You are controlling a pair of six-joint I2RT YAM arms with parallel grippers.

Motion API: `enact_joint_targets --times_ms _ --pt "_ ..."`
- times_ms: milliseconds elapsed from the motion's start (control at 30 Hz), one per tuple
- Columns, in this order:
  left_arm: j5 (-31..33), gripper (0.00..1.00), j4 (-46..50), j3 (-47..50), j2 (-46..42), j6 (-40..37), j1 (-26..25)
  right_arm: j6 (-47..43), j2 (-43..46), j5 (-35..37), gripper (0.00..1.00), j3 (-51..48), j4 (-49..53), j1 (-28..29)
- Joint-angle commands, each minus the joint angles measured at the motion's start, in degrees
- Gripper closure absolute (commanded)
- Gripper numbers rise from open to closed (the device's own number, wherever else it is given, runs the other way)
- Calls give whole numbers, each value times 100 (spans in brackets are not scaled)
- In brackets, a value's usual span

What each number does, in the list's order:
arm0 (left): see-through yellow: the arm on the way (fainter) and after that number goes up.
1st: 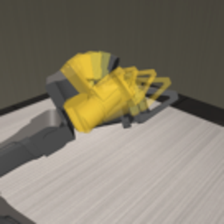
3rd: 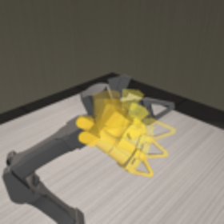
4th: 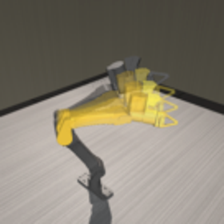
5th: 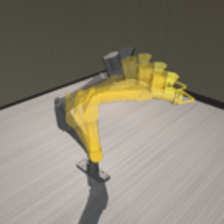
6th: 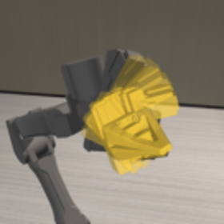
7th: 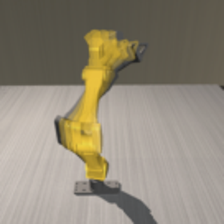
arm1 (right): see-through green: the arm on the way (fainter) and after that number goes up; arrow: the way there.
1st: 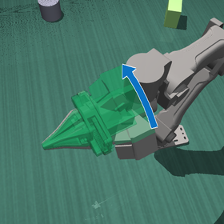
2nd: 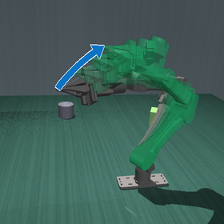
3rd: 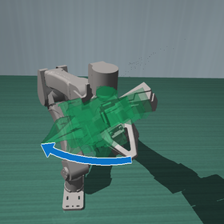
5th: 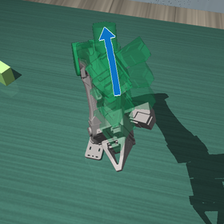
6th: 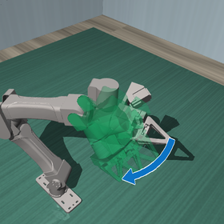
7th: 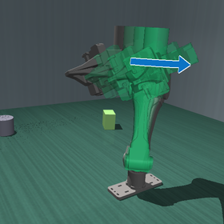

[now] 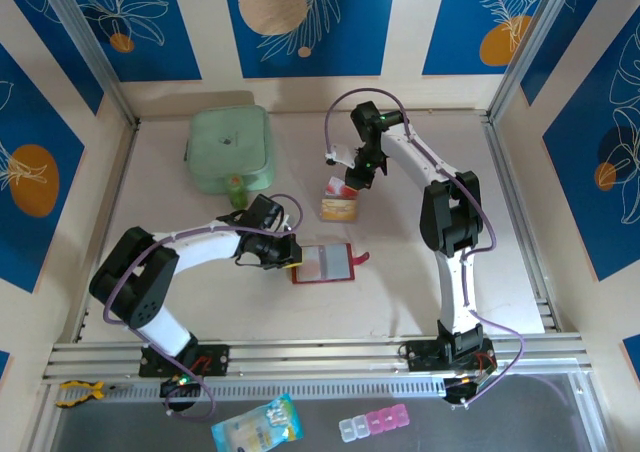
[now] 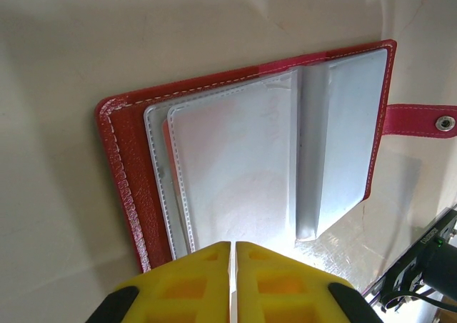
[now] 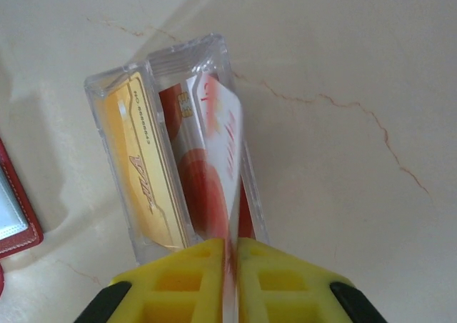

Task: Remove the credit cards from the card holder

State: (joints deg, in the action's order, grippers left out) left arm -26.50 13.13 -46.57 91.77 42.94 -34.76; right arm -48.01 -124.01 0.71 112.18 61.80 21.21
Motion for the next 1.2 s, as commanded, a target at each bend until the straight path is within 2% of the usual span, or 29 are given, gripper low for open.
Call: enact_joint_targets --times_ms 0,200,333,767,1167 --pt "-4 89 155 -133 -11 -132 59 -43 79 -1 87 3 72 -52" --pt "16 89 158 -120 -52 -136 59 189 403 -84 87 -143 -16 -63" --pt "61 89 207 -85 -119 -159 65 741 729 -411 88 -352 -185 -39" --pt "302 95 415 29 -293 -320 76 4353 2279 -1062 89 -2500 -1766 296" --pt "339 98 325 129 -78 -355 76 6925 3296 -1334 100 -4265 -3152 979"
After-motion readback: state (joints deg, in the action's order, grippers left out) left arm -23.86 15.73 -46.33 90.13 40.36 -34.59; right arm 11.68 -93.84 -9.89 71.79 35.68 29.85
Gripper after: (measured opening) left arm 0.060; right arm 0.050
